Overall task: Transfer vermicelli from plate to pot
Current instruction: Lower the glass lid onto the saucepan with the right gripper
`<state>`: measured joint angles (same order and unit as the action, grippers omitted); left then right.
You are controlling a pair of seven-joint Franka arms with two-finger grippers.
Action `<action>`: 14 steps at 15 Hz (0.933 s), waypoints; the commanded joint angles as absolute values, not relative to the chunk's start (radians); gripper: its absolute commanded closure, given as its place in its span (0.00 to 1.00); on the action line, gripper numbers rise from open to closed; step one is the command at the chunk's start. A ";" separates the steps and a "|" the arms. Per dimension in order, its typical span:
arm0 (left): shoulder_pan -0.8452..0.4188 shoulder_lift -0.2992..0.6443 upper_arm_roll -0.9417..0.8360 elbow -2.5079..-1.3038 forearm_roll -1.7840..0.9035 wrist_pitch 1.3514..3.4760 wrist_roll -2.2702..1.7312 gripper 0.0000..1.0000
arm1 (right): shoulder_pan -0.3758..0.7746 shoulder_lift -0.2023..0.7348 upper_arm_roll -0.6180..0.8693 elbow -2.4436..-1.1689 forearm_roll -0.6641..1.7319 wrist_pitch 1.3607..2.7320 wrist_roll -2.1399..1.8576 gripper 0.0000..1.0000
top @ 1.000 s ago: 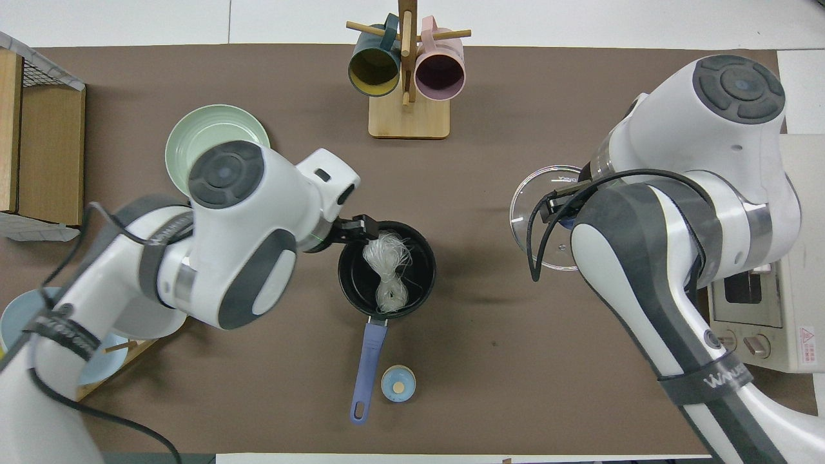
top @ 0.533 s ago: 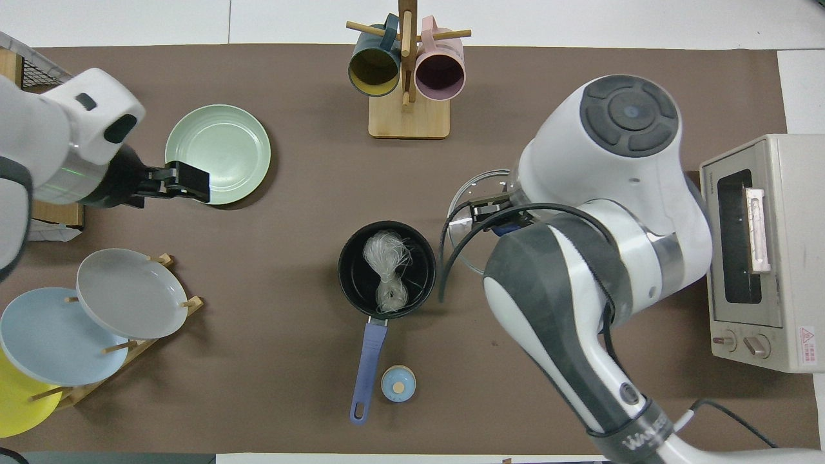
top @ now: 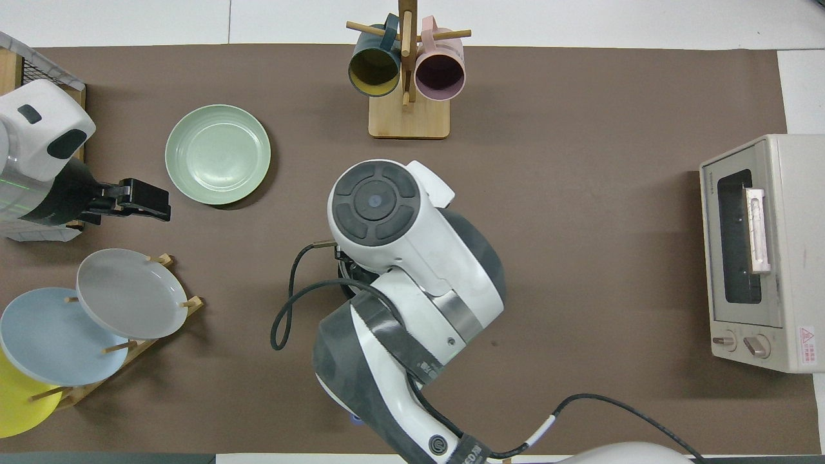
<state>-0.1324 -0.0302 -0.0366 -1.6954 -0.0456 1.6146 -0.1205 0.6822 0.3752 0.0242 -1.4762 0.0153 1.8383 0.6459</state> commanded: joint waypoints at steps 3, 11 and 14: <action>-0.135 -0.023 -0.035 -1.619 0.014 1.545 -0.100 0.00 | 0.707 0.440 0.023 -1.431 -0.009 1.851 0.673 0.80; -0.137 -0.026 -0.041 -1.643 0.025 1.571 -0.098 0.00 | 0.703 0.426 0.026 -1.508 0.020 1.879 0.680 0.79; -0.138 -0.023 -0.043 -1.640 0.025 1.569 -0.104 0.00 | 0.703 0.419 0.026 -1.526 0.026 1.884 0.684 0.77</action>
